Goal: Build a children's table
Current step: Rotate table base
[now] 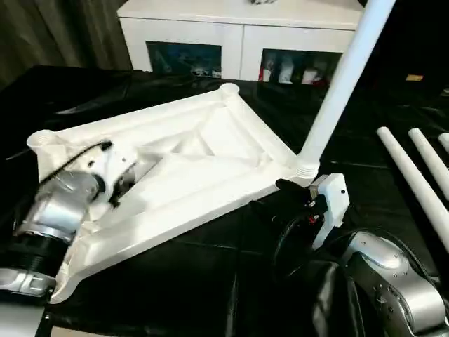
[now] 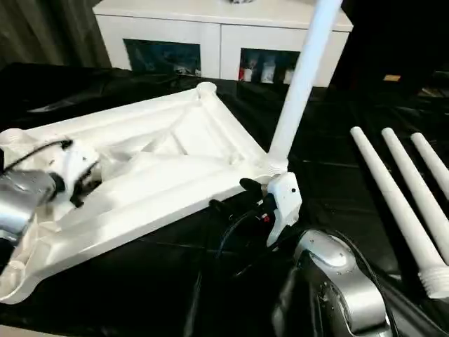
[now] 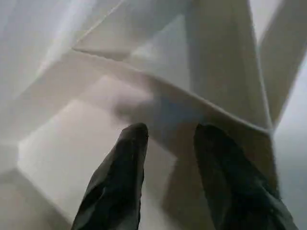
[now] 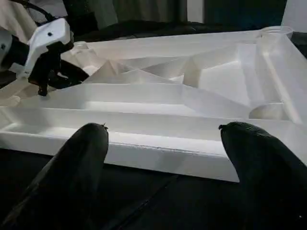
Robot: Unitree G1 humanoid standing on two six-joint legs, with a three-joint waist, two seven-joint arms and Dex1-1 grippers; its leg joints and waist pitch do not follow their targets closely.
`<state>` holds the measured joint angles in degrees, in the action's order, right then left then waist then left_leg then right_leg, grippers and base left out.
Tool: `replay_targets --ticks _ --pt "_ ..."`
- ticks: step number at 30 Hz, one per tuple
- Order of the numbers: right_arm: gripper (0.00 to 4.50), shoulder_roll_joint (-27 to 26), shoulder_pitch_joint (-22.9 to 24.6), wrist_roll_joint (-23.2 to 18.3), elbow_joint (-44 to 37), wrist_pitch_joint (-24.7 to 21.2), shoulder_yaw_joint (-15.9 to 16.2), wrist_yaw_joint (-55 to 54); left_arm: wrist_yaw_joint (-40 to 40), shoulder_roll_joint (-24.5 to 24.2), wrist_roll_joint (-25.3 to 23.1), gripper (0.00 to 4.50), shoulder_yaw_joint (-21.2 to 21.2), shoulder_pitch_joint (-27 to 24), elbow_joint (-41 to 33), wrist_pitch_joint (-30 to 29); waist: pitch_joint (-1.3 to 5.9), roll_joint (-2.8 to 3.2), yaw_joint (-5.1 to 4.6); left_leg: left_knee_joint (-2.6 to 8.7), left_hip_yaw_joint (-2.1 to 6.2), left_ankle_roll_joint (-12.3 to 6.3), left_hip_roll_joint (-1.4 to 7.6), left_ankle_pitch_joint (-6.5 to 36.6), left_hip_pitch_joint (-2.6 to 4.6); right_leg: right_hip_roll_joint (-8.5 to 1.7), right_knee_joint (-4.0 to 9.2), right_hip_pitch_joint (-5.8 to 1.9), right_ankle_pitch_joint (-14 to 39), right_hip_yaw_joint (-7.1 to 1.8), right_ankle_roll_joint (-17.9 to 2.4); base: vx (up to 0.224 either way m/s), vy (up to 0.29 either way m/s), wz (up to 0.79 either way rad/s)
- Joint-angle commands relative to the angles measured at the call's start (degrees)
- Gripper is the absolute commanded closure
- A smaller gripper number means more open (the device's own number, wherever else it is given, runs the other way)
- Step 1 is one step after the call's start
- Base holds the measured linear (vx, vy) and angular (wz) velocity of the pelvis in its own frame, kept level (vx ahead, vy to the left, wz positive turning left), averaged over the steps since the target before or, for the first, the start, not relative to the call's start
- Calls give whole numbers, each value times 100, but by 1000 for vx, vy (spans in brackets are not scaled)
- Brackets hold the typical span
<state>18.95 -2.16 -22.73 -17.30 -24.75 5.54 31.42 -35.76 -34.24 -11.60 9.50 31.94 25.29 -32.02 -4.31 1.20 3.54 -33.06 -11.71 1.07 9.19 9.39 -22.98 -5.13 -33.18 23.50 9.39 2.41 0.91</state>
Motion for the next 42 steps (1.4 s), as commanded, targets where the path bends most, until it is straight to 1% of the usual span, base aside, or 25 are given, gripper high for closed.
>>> replay_targets --ticks 1,3,7,10,11,12,14,16,18,19,20,21,22,23,25,26,27,28,29,32,35,37,39,41,42 --pt "37 57 24 -19 -154 -72 -51 4 4 73 -49 260 87 89 97 70 397 44 15 434 216 -39 367 1543 214 -315 283 -193 733 -209 -1291 0 0 0" --pt "37 59 23 -17 -156 -67 -59 -11 20 154 -105 260 192 181 329 232 392 50 21 431 212 -42 368 1600 224 -311 298 -181 815 -211 -1276 0 0 0" --pt "37 45 -3 7 -135 -52 -96 -51 120 552 160 260 28 462 652 383 377 46 67 446 218 49 381 1795 244 -320 319 -166 1052 -216 -1212 0 0 0" --pt "37 25 -45 36 -91 -22 -119 -91 200 820 297 260 -58 667 874 496 362 33 146 439 192 103 386 1967 309 -320 364 -104 1231 -231 -1181 0 0 0" --pt "37 12 -76 82 -48 11 -121 -128 309 1096 373 260 -109 878 1139 654 352 29 166 437 183 147 385 2088 339 -319 383 -78 1377 -238 -1158 0 0 0" --pt "37 12 -76 82 -48 11 -121 -128 309 1096 373 260 -109 878 1139 654 360 33 198 437 198 187 384 2137 340 -331 387 -88 1460 -237 -1118 0 0 0" --pt "37 13 -96 88 -34 13 -125 -137 468 1403 407 260 -148 1124 1509 821 353 19 218 460 212 193 383 2124 288 -337 390 -112 1512 -232 -1016 0 0 0" --pt "37 16 -104 90 -33 13 -129 -142 592 1568 389 260 -143 1267 1739 944 359 14 228 457 220 191 379 2152 290 -346 398 -117 1560 -229 -968 0 0 0" --pt "37 17 -118 134 -28 34 -141 -179 944 2000 344 260 -154 1652 2393 1397 358 -1 218 465 249 138 374 2063 220 -371 406 -172 1576 -221 -902 0 0 0" --pt "37 16 -122 146 -25 39 -144 -189 1015 2070 326 260 -159 1724 2514 1502 370 3 231 454 247 137 372 2060 239 -370 414 -160 1578 -217 -870 0 0 0" --pt "37 17 -127 152 -20 41 -145 -196 1062 2109 316 260 -162 1782 2623 1583 371 -20 226 454 254 94 378 2008 225 -382 405 -177 1500 -220 -874 0 0 0" --pt "37 12 -126 153 -23 41 -146 -206 1129 2167 334 260 -199 1858 2744 1651 375 -30 226 456 263 35 383 1875 184 -396 388 -209 1406 -211 -903 0 0 0" --pt "37 12 -126 153 -23 41 -146 -206 1129 2167 334 260 -199 1858 2744 1651 377 -33 220 450 260 5 378 1824 177 -389 388 -207 1373 -206 -908 0 0 0" --pt "37 -6 -122 169 -32 44 -147 -229 1347 2312 396 260 -300 2039 3006 2051 380 -31 208 438 256 -51 369 1766 169 -385 386 -209 1306 -201 -933 0 0 0" --pt "37 -23 -111 178 -48 45 -141 -247 1499 2410 424 260 -357 2147 3152 2435 389 -42 194 420 252 -136 370 1668 171 -386 379 -216 1141 -200 -995 0 0 0" --pt "37 -23 -111 178 -48 45 -141 -247 1499 2410 424 260 -357 2147 3152 2435 401 -47 191 406 245 -203 372 1572 168 -389 367 -229 1013 -193 -1041 0 0 0" --pt "37 -28 -103 182 -53 48 -137 -257 1546 2454 442 260 -399 2215 3273 2653 402 -21 199 402 247 -225 379 1512 167 -395 351 -228 926 -192 -1083 0 0 0" --pt "37 -30 -99 183 -56 50 -136 -262 1534 2468 473 260 -429 2238 3304 2709 404 -38 183 393 240 -280 376 1431 155 -382 337 -239 772 -185 -1139 0 0 0" --pt "37 -38 -86 190 -68 56 -138 -282 1477 2490 562 260 -515 2291 3344 2889 401 -28 171 387 236 -326 372 1369 153 -372 326 -237 656 -179 -1203 0 0 0" --pt "37 -54 -74 186 -98 68 -174 -328 1287 2375 721 260 -646 2264 3128 3049 395 -33 131 384 236 -405 376 1272 138 -373 295 -259 489 -171 -1330 0 0 0" --pt "37 -46 -78 154 -113 75 -206 -334 664 2094 935 260 -736 2136 2607 3282 394 -32 101 386 227 -435 383 1260 141 -382 291 -262 530 -176 -1413 0 0 0" --pt "37 -3 -77 103 -121 105 -216 -236 -502 1541 1096 260 -551 1882 1887 3421 380 -50 82 400 218 -426 394 1309 153 -376 291 -249 632 -179 -1434 0 0 0" --pt "37 34 -77 72 -125 112 -216 -163 -1090 1246 1128 260 -420 1774 1649 3446 366 -7 58 418 204 -362 399 1395 175 -354 289 -212 784 -190 -1418 0 0 0" --pt "37 113 -81 26 -130 112 -210 -38 -1898 843 1201 260 -281 1659 1428 3431 338 2 60 450 196 -189 412 1662 223 -349 313 -171 1112 -205 -1349 0 0 0" --pt "37 202 -95 -14 -130 97 -197 90 -2502 510 1297 260 -212 1581 1254 3341 337 -6 68 461 200 -112 418 1715 224 -353 301 -171 1158 -212 -1312 0 0 0"
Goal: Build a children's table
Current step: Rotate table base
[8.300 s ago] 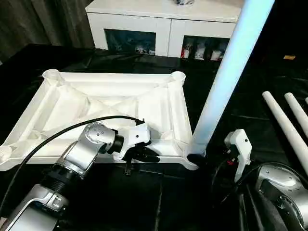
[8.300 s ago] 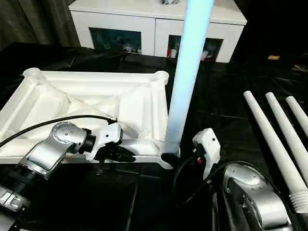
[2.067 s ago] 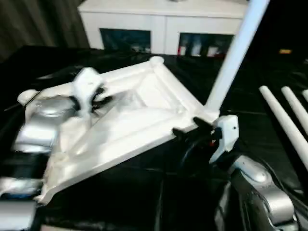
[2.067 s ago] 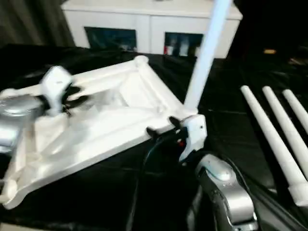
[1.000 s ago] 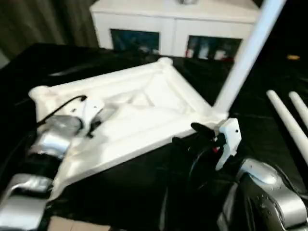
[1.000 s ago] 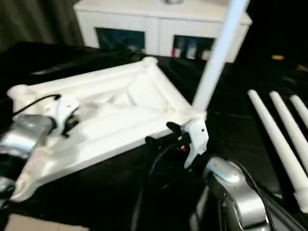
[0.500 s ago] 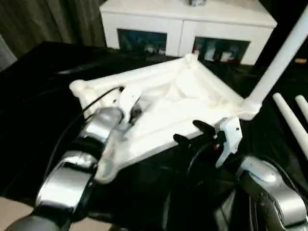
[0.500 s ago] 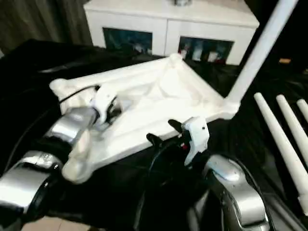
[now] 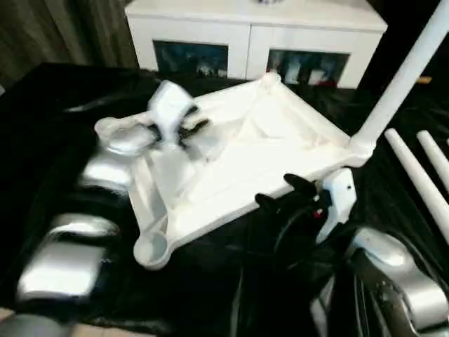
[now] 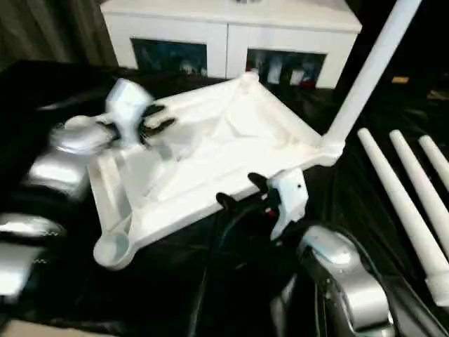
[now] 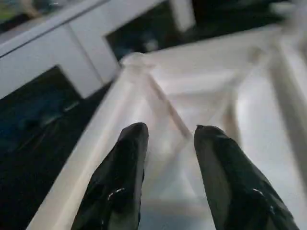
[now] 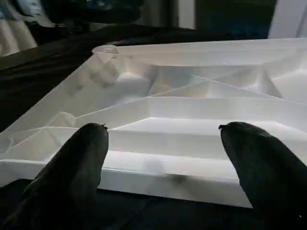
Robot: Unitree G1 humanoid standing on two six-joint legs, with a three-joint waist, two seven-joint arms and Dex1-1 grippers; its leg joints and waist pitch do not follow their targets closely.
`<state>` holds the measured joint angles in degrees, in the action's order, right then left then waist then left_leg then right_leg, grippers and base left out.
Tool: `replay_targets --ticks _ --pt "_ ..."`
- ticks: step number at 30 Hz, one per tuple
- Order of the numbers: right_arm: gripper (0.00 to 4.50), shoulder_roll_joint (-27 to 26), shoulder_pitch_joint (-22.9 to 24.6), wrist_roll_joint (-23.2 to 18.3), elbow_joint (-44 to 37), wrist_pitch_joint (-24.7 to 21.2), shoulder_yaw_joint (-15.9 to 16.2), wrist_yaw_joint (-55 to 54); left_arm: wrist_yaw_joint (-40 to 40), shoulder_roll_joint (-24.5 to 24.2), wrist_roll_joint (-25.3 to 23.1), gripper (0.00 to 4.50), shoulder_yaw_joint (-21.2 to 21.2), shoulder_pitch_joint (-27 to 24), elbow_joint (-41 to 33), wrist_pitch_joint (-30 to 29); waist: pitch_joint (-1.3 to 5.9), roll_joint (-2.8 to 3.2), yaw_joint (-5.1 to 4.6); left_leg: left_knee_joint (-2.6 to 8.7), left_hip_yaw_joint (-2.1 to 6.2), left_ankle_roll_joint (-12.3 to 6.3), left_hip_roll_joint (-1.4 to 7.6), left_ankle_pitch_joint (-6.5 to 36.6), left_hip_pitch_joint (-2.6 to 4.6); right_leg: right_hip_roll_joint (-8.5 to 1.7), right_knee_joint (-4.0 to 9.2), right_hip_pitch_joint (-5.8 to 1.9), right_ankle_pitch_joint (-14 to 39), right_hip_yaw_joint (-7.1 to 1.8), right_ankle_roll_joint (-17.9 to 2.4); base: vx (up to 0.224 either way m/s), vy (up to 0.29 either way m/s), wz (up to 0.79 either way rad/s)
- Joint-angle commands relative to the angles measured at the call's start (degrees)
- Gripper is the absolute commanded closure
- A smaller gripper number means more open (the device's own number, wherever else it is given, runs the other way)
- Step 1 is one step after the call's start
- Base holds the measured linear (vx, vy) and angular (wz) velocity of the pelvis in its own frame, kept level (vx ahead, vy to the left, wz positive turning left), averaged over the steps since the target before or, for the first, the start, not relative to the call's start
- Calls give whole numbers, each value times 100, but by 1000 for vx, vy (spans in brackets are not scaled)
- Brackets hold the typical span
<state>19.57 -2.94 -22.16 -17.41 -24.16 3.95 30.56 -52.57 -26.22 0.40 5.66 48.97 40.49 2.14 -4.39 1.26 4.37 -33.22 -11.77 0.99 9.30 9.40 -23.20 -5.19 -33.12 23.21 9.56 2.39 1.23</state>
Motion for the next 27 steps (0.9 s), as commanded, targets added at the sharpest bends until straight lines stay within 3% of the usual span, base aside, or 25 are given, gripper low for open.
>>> replay_targets --ticks 1,3,5,6,7,9,14,18,27 --pt "37 142 -18 -71 -119 37 -38 178 -835 -299 99 260 173 -124 -270 -78 336 4 1 494 222 -53 413 1742 255 -359 301 -140 1190 -213 -1315 0 0 0" --pt "37 230 -32 -93 -120 27 -30 293 -1486 -614 197 260 293 -267 -526 -65 329 23 -15 515 200 143 405 1962 285 -330 291 -96 1242 -222 -1264 0 0 0" --pt "37 281 -40 -103 -124 21 -27 358 -1784 -773 214 260 376 -338 -648 -111 322 30 -13 538 204 241 413 2048 277 -343 287 -99 1246 -230 -1241 0 0 0" --pt "37 406 -45 -128 -152 -1 -18 511 -2337 -1175 131 260 600 -487 -892 1 337 49 15 534 214 293 422 2086 313 -360 286 -97 1221 -236 -1221 0 0 0" --pt "37 534 -38 -125 -177 -6 -9 653 -2700 -1507 -19 260 773 -539 -1022 175 328 42 12 543 216 293 419 2072 292 -353 284 -103 1207 -239 -1200 0 0 0" --pt "37 672 -28 -108 -187 -17 -7 799 -2993 -1809 -228 260 932 -505 -1095 378 325 47 1 546 201 329 404 2108 306 -332 276 -94 1203 -240 -1139 0 0 0" --pt "37 744 -33 -49 -148 -7 -8 807 -3160 -2060 -607 260 1158 -464 -1079 556 321 65 39 546 197 416 418 2130 322 -366 286 -84 1283 -252 -1194 0 0 0" --pt "37 728 -31 146 -34 -49 -18 577 -3252 -2389 -1038 260 1435 -643 -1151 1006 330 71 0 552 207 470 407 2148 303 -355 259 -99 1175 -244 -1188 0 0 0" --pt "37 735 0 117 -47 -35 -12 618 -3174 -2459 -1550 260 1848 -770 -1058 1703 322 74 -24 534 188 404 413 2104 320 -351 241 -92 1012 -245 -1313 0 0 0"
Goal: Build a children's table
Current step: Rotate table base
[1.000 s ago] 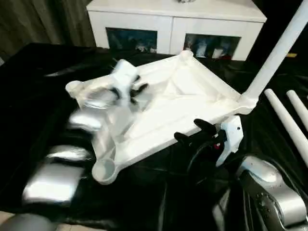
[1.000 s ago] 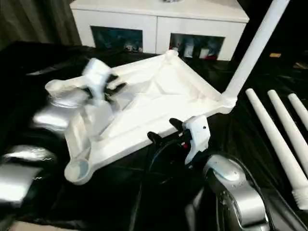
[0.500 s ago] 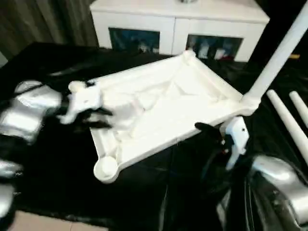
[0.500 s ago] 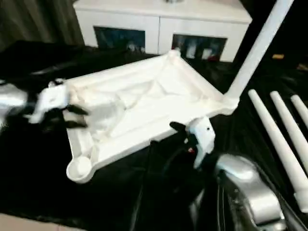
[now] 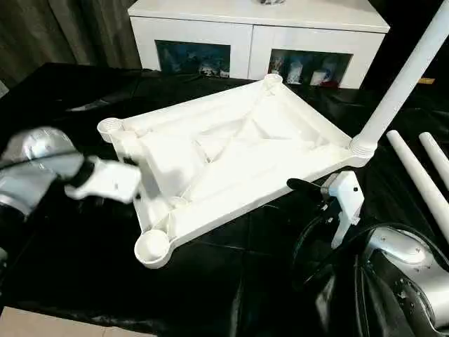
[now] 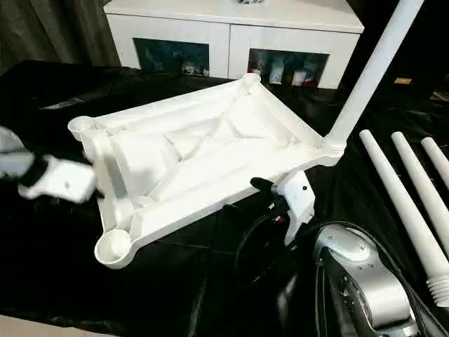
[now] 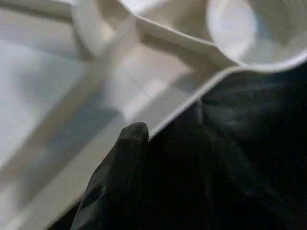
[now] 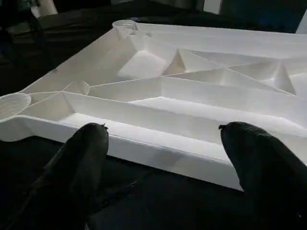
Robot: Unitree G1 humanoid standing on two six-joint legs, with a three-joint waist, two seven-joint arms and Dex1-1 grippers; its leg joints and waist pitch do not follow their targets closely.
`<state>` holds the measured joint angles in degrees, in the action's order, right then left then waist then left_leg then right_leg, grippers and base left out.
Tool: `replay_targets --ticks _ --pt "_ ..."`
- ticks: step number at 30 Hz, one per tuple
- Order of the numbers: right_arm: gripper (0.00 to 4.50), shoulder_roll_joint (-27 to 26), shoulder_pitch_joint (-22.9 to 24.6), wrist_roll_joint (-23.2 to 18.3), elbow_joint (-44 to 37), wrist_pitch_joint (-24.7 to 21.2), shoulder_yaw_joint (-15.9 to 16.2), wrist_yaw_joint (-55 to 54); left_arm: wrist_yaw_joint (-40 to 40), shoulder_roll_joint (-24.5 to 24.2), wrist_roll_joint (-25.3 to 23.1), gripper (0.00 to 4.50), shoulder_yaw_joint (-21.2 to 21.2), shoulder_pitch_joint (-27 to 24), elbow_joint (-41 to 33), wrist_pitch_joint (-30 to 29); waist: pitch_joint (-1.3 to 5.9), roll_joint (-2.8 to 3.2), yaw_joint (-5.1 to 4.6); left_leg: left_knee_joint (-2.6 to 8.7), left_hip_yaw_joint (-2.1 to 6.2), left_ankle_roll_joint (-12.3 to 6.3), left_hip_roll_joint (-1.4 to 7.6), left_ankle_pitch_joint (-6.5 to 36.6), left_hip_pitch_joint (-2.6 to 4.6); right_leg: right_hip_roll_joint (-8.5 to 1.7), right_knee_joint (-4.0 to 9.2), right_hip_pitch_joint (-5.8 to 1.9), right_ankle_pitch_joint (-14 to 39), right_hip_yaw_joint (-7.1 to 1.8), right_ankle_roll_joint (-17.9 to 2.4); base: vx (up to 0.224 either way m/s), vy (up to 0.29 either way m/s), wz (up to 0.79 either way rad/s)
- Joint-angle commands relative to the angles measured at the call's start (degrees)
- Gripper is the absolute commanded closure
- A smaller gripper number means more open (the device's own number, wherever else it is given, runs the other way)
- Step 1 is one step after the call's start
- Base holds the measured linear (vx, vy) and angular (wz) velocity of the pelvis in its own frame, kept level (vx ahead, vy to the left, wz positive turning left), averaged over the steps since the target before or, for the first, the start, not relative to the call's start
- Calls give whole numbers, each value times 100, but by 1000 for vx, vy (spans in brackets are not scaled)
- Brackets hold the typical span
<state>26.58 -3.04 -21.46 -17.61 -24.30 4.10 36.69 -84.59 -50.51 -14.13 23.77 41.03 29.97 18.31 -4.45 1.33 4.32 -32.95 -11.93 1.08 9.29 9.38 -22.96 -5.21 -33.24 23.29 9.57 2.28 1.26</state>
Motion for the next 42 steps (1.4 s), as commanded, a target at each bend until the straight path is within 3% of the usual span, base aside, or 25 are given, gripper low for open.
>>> replay_targets --ticks 1,12,22,24,32,42 --pt "37 37 10 49 -29 -23 -28 9 21 -31 -139 260 81 5 -10 117 331 65 -20 510 205 401 415 2115 296 -351 254 -104 1022 -234 -1317 0 0 0" --pt "37 -28 29 40 -57 -30 66 4 845 355 -576 260 252 81 598 755 296 28 -12 506 232 431 413 2470 300 -386 331 -69 1780 -263 -1162 0 0 0" --pt "37 122 93 16 -224 -53 183 210 1358 623 -924 260 408 233 1281 1152 323 28 16 489 216 364 411 2289 292 -373 309 -84 1447 -258 -1228 0 0 0" --pt "37 139 97 18 -226 -45 180 214 1365 656 -938 295 413 287 1380 1179 314 24 32 490 223 384 416 2395 303 -385 326 -74 1648 -262 -1195 0 0 0" --pt "37 181 141 -3 -261 -41 199 280 895 756 -484 327 210 306 1301 877 272 -2 21 517 273 431 418 2714 289 -422 391 -56 2423 -277 -1011 0 0 0" --pt "37 522 335 -224 -545 -230 500 886 377 905 163 363 -24 119 775 393 251 -10 -32 512 253 354 417 2683 284 -397 378 -57 2175 -282 -1132 0 0 0"
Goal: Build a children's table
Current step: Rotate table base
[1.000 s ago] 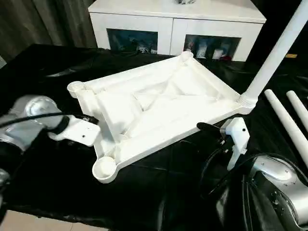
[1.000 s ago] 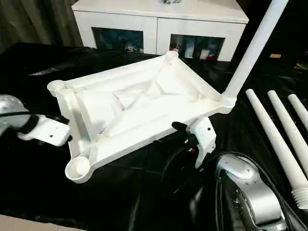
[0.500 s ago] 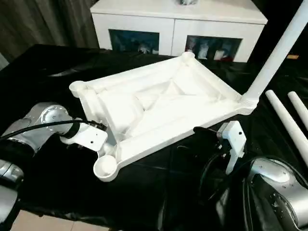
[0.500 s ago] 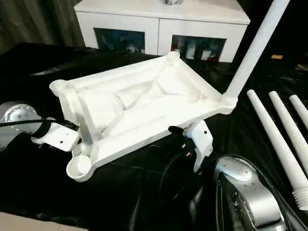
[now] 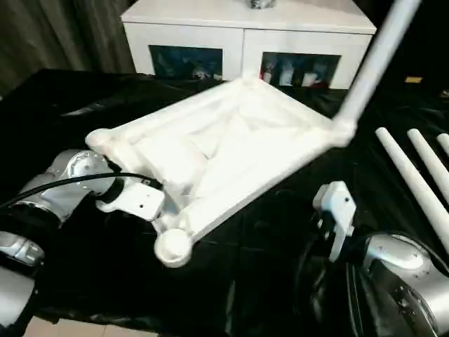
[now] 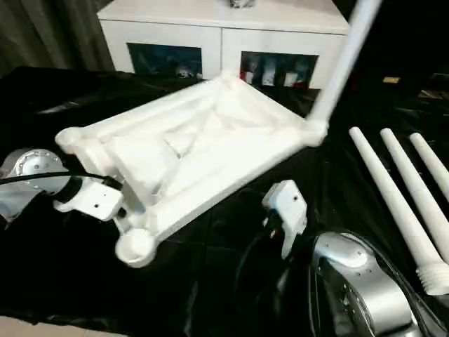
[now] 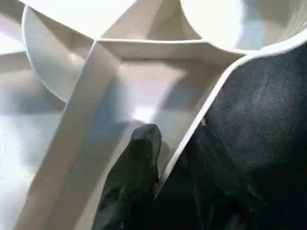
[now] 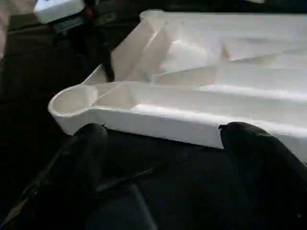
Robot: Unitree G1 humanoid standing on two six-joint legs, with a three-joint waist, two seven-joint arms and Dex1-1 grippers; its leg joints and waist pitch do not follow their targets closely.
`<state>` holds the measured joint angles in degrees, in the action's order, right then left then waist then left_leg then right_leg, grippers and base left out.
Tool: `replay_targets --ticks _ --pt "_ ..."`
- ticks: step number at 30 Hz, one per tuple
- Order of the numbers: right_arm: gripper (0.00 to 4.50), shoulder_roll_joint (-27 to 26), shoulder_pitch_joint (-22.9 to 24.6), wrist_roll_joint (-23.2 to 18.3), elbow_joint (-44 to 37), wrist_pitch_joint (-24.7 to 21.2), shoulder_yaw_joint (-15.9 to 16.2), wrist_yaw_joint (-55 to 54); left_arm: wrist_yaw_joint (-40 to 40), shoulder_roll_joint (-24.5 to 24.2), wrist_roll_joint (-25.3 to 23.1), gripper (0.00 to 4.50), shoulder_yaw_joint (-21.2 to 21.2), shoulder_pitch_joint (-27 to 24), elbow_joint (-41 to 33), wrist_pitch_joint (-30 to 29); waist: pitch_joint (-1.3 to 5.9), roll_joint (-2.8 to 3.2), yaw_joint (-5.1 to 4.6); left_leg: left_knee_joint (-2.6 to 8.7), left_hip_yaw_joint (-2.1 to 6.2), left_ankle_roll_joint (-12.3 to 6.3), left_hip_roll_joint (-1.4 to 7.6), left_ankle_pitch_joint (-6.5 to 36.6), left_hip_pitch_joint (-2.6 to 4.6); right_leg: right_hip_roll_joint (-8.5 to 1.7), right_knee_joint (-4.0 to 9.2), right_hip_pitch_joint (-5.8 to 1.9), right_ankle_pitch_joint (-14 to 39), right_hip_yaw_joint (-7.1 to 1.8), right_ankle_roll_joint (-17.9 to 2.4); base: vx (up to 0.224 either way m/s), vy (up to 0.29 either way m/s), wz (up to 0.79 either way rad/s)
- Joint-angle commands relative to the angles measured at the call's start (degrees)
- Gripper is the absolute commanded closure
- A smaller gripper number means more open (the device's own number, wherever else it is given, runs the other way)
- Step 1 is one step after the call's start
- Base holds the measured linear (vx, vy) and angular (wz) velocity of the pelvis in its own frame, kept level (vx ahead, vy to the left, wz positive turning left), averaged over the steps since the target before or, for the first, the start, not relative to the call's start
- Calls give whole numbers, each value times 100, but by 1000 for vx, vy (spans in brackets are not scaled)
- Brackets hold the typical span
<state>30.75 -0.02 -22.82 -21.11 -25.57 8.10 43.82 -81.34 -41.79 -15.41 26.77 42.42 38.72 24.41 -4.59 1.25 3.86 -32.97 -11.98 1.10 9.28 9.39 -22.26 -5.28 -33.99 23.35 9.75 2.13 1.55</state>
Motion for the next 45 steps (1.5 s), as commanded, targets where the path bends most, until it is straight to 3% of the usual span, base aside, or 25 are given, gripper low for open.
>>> replay_targets --ticks 1,9,13,18,23,25,29,30,33,36,38,40,41,45 --pt "37 105 32 -88 -194 -102 100 173 51 33 291 369 -325 -20 -99 -218 263 -2 11 519 260 340 421 2664 203 -391 453 -74 2149 -267 -1165 0 0 0" --pt "37 336 176 -195 -370 -165 175 482 -410 194 1172 387 -421 -673 -1437 -1298 233 3 -2 529 260 325 437 2735 208 -394 467 -64 2298 -273 -1216 0 0 0" --pt "37 334 133 -69 -265 -115 112 408 -714 115 1576 400 -394 -1053 -2277 -1699 245 -20 -87 547 286 307 417 2481 104 -384 417 -144 2033 -242 -1210 0 0 0" --pt "37 286 32 45 -99 -21 28 256 -777 22 1975 435 -392 -1472 -3416 -2474 248 -25 -109 502 225 196 410 2240 164 -344 403 -113 1641 -256 -1398 0 0 0" --pt "37 247 -5 67 -70 1 15 186 -493 95 1999 447 -392 -1663 -3887 -3157 247 -13 -98 493 211 161 407 2154 176 -310 389 -124 1515 -251 -1415 0 0 0" --pt "37 213 -33 86 -56 20 -7 136 -158 177 1786 447 -407 -1727 -3960 -3422 240 -9 -96 489 208 165 400 2201 179 -308 405 -118 1605 -253 -1388 0 0 0" --pt "37 186 -58 100 -31 36 -40 94 427 309 1441 447 -414 -1820 -4071 -4010 218 -12 -77 495 224 229 408 2382 205 -320 447 -102 1989 -260 -1265 0 0 0" --pt "37 176 -70 110 -11 54 -66 55 667 389 1345 447 -409 -1835 -4124 -4241 206 -24 -76 494 234 265 401 2542 215 -322 483 -86 2290 -264 -1161 0 0 0" --pt "37 164 -92 102 3 53 -73 48 1011 496 1176 447 -395 -1818 -4199 -4656 210 -24 -70 498 257 277 393 2540 206 -322 500 -87 2397 -258 -1071 0 0 0" --pt "37 154 -102 102 4 52 -70 46 1188 574 1134 447 -417 -1813 -4221 -4664 216 -35 -68 492 259 242 384 2529 198 -322 517 -85 2451 -255 -1022 0 0 0" --pt "37 132 -116 97 0 51 -71 36 1180 638 1306 447 -482 -1803 -4238 -3962 222 -49 -60 493 263 198 387 2507 184 -327 528 -90 2384 -252 -1026 0 0 0" --pt "37 125 -121 95 9 57 -73 32 1213 614 1319 447 -506 -1795 -4289 -3846 232 -36 -53 495 262 195 394 2479 182 -325 509 -94 2258 -251 -1055 0 0 0" --pt "37 125 -121 95 9 57 -73 32 1213 614 1319 417 -506 -1795 -4289 -3846 231 -40 -58 498 259 188 394 2464 176 -318 504 -95 2189 -250 -1069 0 0 0" --pt "37 -14 -203 235 190 64 -149 -295 773 578 1916 390 -870 -1577 -4180 -3763 251 -39 -58 481 231 171 370 2273 173 -303 462 -98 1926 -242 -1181 0 0 0"
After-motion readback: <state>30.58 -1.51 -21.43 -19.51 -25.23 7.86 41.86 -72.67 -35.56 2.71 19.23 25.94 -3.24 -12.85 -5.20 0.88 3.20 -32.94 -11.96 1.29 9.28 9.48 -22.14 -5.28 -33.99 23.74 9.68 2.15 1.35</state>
